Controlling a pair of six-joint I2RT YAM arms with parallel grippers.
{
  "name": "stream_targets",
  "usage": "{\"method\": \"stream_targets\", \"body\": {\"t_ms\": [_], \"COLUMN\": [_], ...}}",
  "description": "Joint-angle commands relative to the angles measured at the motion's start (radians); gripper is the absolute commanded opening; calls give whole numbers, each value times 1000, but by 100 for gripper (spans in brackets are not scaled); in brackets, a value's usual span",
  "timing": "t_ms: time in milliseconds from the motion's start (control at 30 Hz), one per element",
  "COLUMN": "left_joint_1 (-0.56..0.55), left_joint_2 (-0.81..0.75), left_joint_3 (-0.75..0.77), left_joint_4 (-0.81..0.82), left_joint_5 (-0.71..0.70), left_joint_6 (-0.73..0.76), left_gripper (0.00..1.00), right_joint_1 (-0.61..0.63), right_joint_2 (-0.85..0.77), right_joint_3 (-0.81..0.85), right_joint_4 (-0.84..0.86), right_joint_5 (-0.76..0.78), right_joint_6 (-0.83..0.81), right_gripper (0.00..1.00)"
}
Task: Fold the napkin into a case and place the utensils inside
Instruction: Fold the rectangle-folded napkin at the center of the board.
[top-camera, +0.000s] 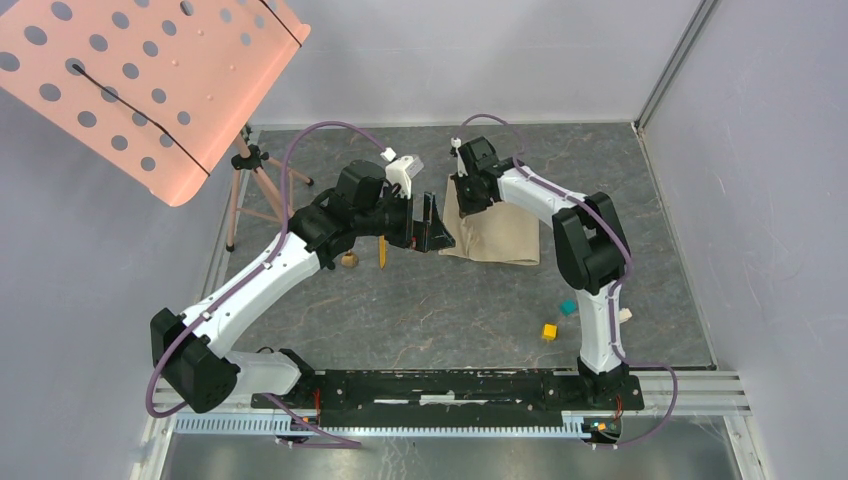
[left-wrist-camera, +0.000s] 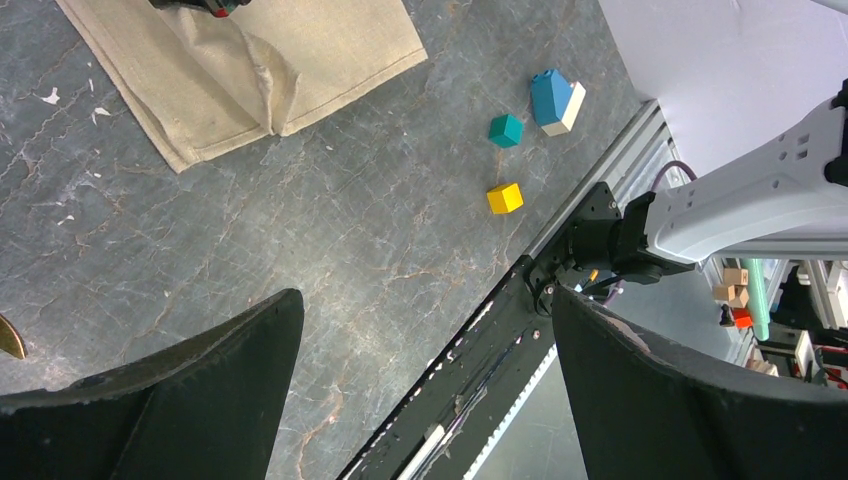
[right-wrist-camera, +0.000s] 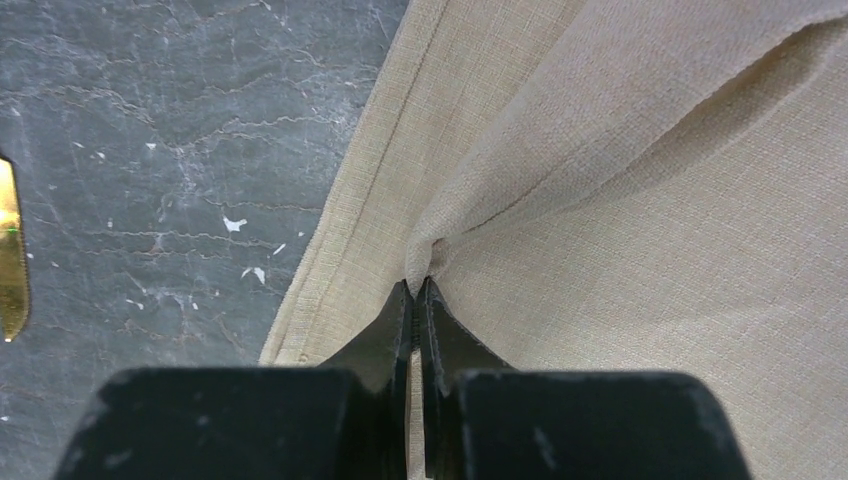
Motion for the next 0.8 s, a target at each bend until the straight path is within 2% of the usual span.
{"method": "stream_targets", "body": {"t_ms": [0,100,133,233,267,400,500,567,700,767], "left_joint_1": [4,5,5,5,5,6,5,6,4,4], "left_joint_2": [-33,-35,-35,-42,-44,-35,1,37,120,160], "left_joint_3": [0,-3,-6,-15,-17,-20,-26,-28,-30,-25], "left_joint_4": [4,4,6,14,16,11,16,22,64,91], "left_joint_5": [-6,-14,-21,-45,-55,-106,-118,-114,-78,-48], "left_joint_6": [61,62,60,62,64,80,75,62,11,-30], "left_gripper": [100,100,100,100,100,100,100,100,100,100], "right_joint_1": [2,-4,-16,-70,-86,-128,-186,-226,-262,-267], "right_joint_2": [19,8,-8,-89,-113,-229,-331,-407,-505,-523], "right_joint_3": [46,47,34,-113,-146,-193,-347,-477,-633,-684], "right_joint_4": [29,60,99,372,427,296,293,297,268,258], "right_joint_5": [-19,-90,-163,-456,-490,-381,-374,-331,-245,-164], "right_joint_6": [27,45,61,205,234,93,52,23,-78,-126], "right_gripper": [14,37,43,53,54,62,62,58,46,35]}}
